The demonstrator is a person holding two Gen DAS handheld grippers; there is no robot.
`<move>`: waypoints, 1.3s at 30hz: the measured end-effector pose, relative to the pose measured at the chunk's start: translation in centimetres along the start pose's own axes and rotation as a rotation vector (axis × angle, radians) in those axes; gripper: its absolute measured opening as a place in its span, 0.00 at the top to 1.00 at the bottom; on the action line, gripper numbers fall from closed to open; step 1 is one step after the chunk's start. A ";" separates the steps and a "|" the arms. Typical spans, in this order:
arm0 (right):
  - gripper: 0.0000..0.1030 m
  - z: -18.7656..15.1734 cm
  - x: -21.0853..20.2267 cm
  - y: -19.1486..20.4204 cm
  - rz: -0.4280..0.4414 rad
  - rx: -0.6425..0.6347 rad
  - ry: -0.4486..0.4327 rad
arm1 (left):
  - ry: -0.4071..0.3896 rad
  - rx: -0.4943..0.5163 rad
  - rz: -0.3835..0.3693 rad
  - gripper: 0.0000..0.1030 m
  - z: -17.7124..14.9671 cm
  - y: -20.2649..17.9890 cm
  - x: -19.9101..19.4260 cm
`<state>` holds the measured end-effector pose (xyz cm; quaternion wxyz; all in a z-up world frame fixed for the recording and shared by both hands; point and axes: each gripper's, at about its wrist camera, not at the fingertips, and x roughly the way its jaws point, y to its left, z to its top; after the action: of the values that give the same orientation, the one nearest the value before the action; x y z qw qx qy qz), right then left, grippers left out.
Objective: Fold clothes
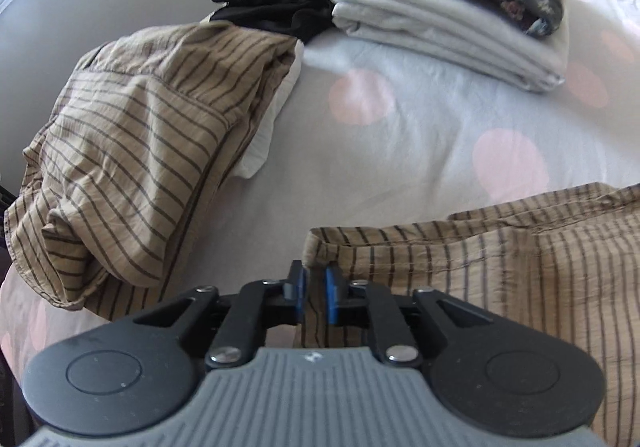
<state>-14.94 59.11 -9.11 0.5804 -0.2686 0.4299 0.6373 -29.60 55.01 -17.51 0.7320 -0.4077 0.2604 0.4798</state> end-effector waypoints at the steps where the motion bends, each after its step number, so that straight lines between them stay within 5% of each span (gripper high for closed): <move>1: 0.80 -0.1 -0.5 -0.1 -0.004 -0.002 -0.006 | 0.000 0.005 -0.002 0.65 0.0 -0.2 -0.1; 9: 0.67 -2.3 -5.8 -0.7 -0.055 -0.069 -0.062 | 0.010 0.066 0.042 0.65 -0.5 -1.4 -1.0; 13: 0.66 -4.8 -7.9 -1.1 -0.071 -0.109 -0.053 | 0.017 0.072 0.030 0.47 -0.7 -1.5 -1.8; 23: 0.60 -13.6 -9.6 -0.3 -0.089 -0.146 -0.010 | 0.043 0.076 -0.050 0.48 -0.6 -2.6 -1.1; 31: 0.63 -17.0 -7.9 0.5 -0.143 -0.181 -0.029 | 0.092 0.117 -0.093 0.64 -1.4 -3.5 0.1; 33: 0.86 -17.2 -7.8 0.4 -0.148 -0.175 -0.040 | 0.096 0.124 -0.099 0.71 -1.6 -3.6 0.2; 36: 0.92 -17.2 -8.6 0.1 -0.119 -0.145 -0.064 | 0.096 0.116 -0.126 0.88 -1.8 -3.5 0.2; 39: 0.93 -17.1 -10.0 0.6 -0.066 -0.144 -0.083 | 0.077 0.103 -0.137 0.90 -1.7 -3.2 -0.8</move>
<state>-16.39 39.32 -8.86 0.5975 -0.2970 0.3494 0.6578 -26.93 52.56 -16.69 0.7726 -0.4043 0.2842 0.3986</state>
